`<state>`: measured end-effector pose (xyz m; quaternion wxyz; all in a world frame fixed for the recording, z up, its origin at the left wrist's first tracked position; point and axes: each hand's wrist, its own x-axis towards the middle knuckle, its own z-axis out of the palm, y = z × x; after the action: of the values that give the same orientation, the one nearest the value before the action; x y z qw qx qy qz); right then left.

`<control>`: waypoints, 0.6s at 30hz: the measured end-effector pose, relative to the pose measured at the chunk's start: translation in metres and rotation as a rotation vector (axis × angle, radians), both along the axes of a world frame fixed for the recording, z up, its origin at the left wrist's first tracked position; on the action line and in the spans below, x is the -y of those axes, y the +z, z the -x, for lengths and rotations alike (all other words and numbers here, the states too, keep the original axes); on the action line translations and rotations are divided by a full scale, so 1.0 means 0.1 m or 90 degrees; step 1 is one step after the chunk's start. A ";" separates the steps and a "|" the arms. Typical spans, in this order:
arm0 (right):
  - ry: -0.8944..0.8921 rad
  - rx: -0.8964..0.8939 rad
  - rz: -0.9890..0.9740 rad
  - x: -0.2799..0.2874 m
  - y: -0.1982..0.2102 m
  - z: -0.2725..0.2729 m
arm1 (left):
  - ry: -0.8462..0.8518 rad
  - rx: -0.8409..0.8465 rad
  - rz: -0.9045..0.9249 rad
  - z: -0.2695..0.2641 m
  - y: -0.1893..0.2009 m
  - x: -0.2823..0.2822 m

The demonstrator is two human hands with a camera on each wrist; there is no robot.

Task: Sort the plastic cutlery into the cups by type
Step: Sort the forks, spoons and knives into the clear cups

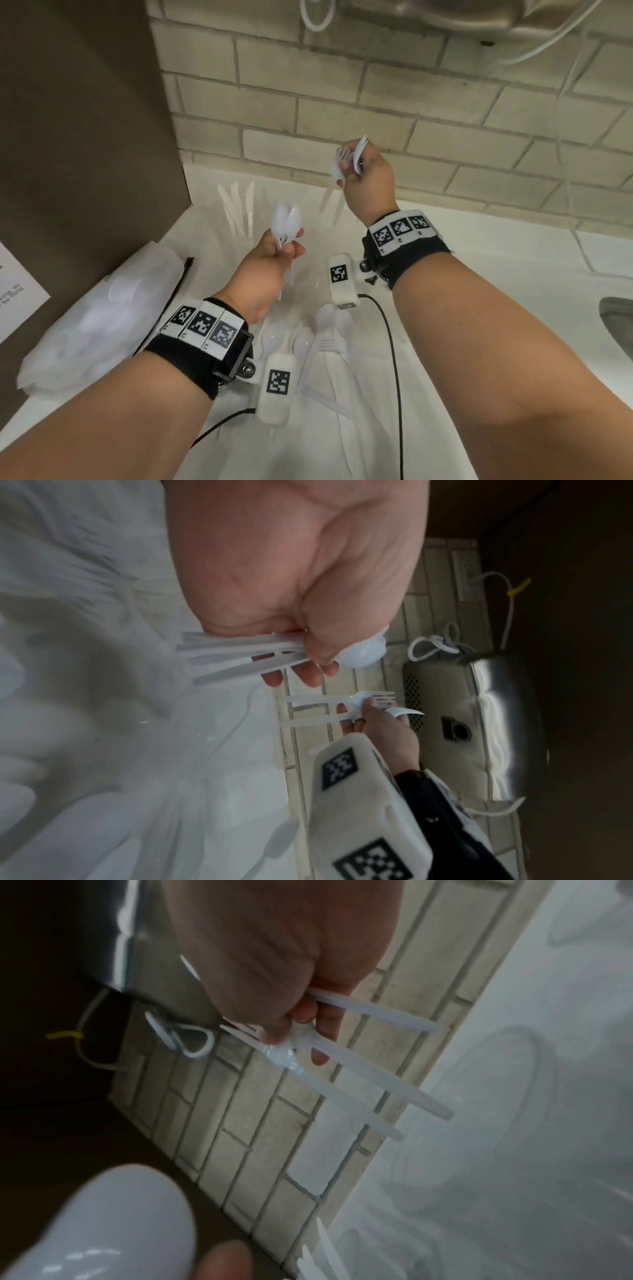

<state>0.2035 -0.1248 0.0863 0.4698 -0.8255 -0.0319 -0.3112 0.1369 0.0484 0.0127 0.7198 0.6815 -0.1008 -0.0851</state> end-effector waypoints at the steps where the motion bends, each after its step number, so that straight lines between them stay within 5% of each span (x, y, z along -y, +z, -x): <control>1: 0.004 -0.021 -0.015 -0.03 -0.04 -0.04 | -0.003 -0.009 0.013 0.00 0.00 -0.01; 7: -0.033 -0.204 -0.065 -0.07 -0.29 -0.15 | -0.048 -0.036 0.062 0.01 -0.04 -0.03; 12: -0.009 -0.151 -0.177 -0.07 -0.12 -0.13 | -0.053 -0.059 0.084 0.02 -0.05 -0.03; 15: 0.003 -0.102 -0.090 -0.06 -0.09 -0.13 | -0.039 -0.074 0.102 0.01 -0.05 -0.02; 18: 0.017 -0.168 -0.059 -0.09 -0.19 -0.12 | -0.033 -0.077 0.116 0.01 -0.06 -0.03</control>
<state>0.2151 -0.1158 0.0674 0.5115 -0.8362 0.0337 -0.1950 0.1357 0.0512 0.0068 0.7809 0.6043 -0.0816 -0.1353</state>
